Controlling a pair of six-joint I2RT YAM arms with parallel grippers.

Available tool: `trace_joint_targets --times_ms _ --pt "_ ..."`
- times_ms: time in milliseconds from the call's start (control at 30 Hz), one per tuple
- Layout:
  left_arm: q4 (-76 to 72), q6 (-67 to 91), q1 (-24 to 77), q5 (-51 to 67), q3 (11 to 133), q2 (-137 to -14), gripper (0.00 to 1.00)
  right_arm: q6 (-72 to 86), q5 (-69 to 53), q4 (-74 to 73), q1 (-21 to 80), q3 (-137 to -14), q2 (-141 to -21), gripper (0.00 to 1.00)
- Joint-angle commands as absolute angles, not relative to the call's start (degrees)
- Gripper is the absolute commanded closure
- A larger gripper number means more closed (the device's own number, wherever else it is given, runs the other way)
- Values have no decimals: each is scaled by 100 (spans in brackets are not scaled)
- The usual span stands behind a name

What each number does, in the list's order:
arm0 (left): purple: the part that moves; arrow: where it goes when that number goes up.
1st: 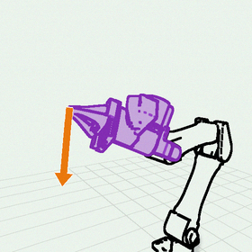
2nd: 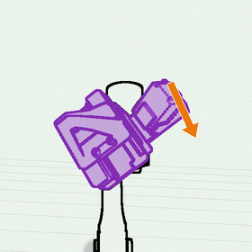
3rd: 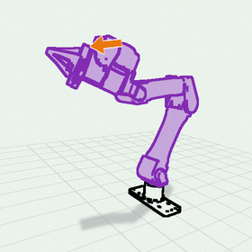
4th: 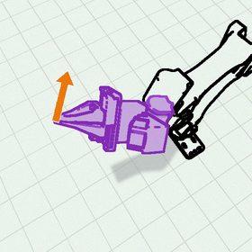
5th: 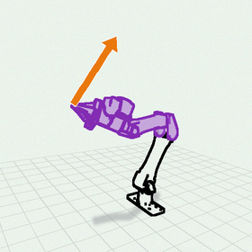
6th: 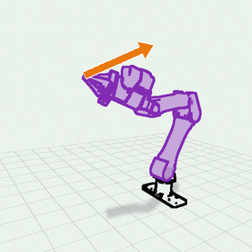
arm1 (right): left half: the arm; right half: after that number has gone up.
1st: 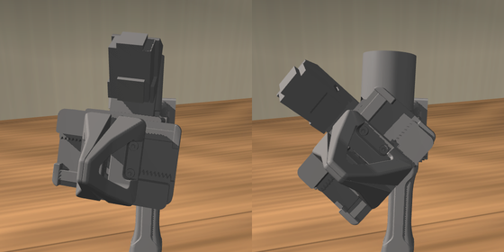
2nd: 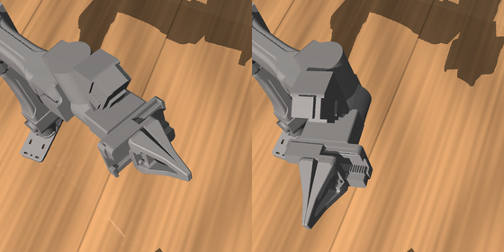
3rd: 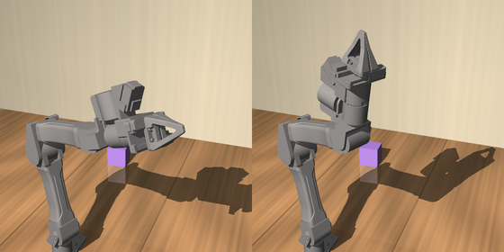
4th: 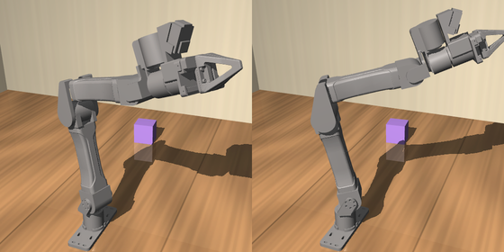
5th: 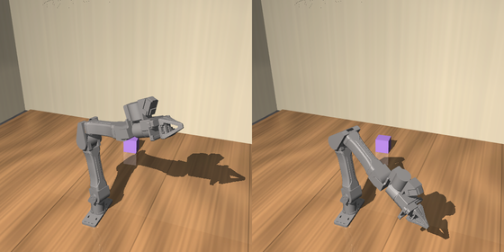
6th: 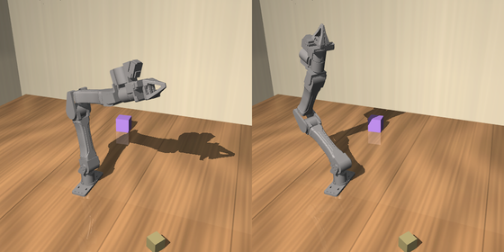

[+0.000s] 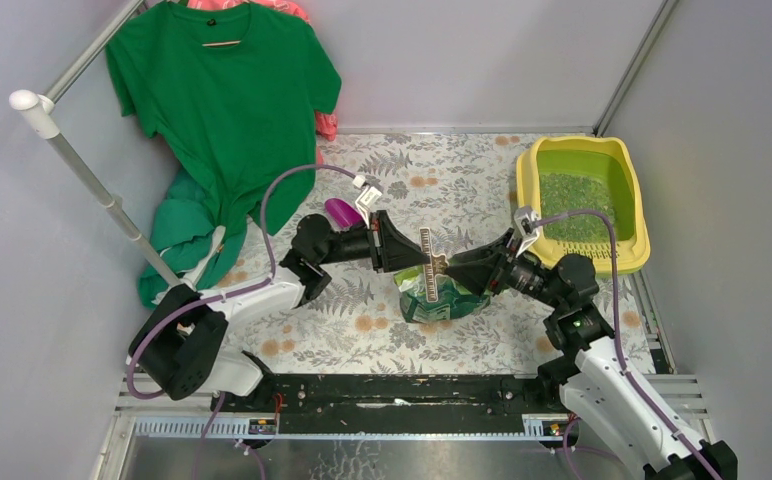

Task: Fill the litter box with clean litter
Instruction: Pick up the clamp at the center of the board.

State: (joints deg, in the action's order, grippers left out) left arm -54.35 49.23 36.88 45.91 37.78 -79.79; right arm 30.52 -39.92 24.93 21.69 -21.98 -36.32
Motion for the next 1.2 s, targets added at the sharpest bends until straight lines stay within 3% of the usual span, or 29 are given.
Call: trace_joint_targets --times_ms 0,300,733,1167 --pt "-5730 4941 3582 4611 3676 -7895 77 3068 -3940 2638 2118 -2267 -3451 41" --pt "-6049 5168 3488 4795 3627 -7899 77 3076 -3987 2663 2092 -2228 -3489 40" --pt "-8059 6521 3480 5316 3580 -8825 77 3377 -4492 3263 2067 -2155 -3771 41" --pt "-8689 6931 3480 5361 3734 -9245 77 3534 -4999 3532 2065 -2184 -4060 50"
